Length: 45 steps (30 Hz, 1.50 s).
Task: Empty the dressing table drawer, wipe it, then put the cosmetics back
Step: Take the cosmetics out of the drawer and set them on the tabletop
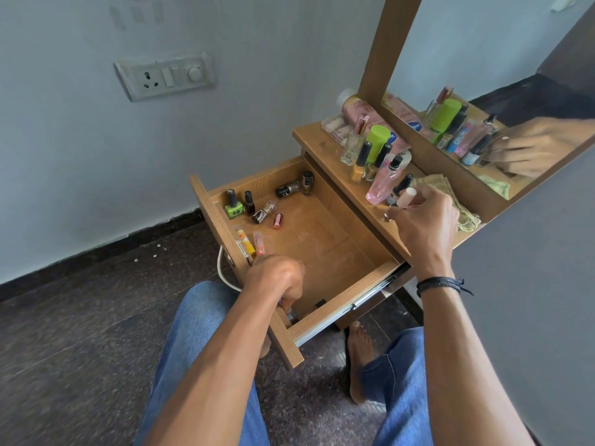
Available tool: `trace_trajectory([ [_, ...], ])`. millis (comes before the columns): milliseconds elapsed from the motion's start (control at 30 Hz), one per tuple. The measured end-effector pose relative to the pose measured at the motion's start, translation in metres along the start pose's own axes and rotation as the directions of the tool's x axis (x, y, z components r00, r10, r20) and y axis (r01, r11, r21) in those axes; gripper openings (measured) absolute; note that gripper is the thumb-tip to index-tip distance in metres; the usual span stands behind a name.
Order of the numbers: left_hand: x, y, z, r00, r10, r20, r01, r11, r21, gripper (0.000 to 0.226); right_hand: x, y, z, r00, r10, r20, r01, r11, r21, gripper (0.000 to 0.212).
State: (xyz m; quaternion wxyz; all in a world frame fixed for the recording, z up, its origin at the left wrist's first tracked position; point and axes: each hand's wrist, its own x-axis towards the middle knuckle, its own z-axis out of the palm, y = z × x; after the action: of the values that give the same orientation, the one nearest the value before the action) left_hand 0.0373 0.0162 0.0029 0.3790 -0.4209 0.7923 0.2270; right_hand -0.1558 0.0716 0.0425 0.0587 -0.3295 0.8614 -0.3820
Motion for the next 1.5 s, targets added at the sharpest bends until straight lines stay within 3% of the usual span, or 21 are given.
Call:
trace_trajectory([
  [100, 0.0, 0.0, 0.001, 1.0, 0.004, -0.01, -0.004, 1.0, 0.005, 0.015, -0.004, -0.001, 0.002, 0.999, 0.026, -0.037, -0.024, 0.998, 0.051, 0.047],
  [367, -0.002, -0.001, 0.0, 0.999, -0.006, -0.041, 0.004, 0.999, -0.039, 0.005, -0.02, 0.007, 0.013, 0.993, 0.029, -0.111, -0.009, 0.984, 0.176, 0.049],
  [600, 0.003, -0.003, 0.001, 0.995, -0.014, -0.1, 0.012, 1.0, -0.02, 0.015, -0.023, 0.024, 0.02, 0.985, -0.015, -0.174, 0.059, 0.966, 0.252, 0.059],
  [733, 0.008, -0.012, -0.002, 0.995, 0.038, -0.095, -0.054, 0.983, -0.178, 0.034, -0.057, 0.027, 0.023, 0.946, -0.107, -0.308, 0.189, 0.949, 0.253, 0.038],
  [800, 0.006, -0.015, -0.006, 0.988, 0.074, -0.132, -0.109, 0.953, -0.282, 0.028, -0.07, 0.028, 0.025, 0.938, -0.203, -0.282, 0.273, 0.932, 0.237, 0.025],
  [867, 0.002, -0.019, -0.009, 0.971, 0.122, -0.205, -0.195, 0.903, -0.383, 0.019, -0.073, 0.03, 0.027, 0.947, -0.31, -0.089, 0.322, 0.925, 0.2, 0.021],
  [933, -0.005, -0.021, -0.013, 0.937, 0.168, -0.306, -0.301, 0.834, -0.463, 0.018, -0.072, 0.033, 0.027, 0.92, -0.334, 0.205, 0.303, 0.938, 0.167, 0.021],
  [1000, -0.007, -0.025, -0.015, 0.895, 0.167, -0.413, -0.401, 0.707, -0.583, 0.021, -0.071, 0.036, 0.027, 0.85, -0.298, 0.435, 0.249, 0.954, 0.168, 0.024],
  [1067, -0.008, -0.029, -0.016, 0.862, 0.12, -0.493, -0.475, 0.535, -0.699, 0.023, -0.073, 0.039, 0.029, 0.781, -0.276, 0.561, 0.217, 0.961, 0.171, 0.029],
  [1133, -0.008, -0.029, -0.018, 0.834, 0.079, -0.546, -0.52, 0.442, -0.731, 0.027, -0.075, 0.039, 0.03, 0.764, -0.284, 0.579, 0.221, 0.959, 0.178, 0.028],
  [1267, -0.008, -0.026, -0.02, 0.805, 0.041, -0.591, -0.557, 0.391, -0.732, 0.036, -0.077, 0.034, 0.031, 0.833, -0.299, 0.466, 0.195, 0.946, 0.258, 0.03],
  [1400, -0.01, -0.02, -0.021, 0.781, 0.109, -0.614, -0.609, 0.346, -0.713, 0.045, -0.079, 0.032, 0.032, 0.877, -0.293, 0.381, 0.19, 0.939, 0.286, 0.031],
  [1500, -0.015, -0.015, -0.023, 0.742, 0.179, -0.646, -0.67, 0.222, -0.708, 0.052, -0.075, 0.036, 0.033, 0.911, -0.271, 0.312, 0.182, 0.941, 0.285, 0.028],
])
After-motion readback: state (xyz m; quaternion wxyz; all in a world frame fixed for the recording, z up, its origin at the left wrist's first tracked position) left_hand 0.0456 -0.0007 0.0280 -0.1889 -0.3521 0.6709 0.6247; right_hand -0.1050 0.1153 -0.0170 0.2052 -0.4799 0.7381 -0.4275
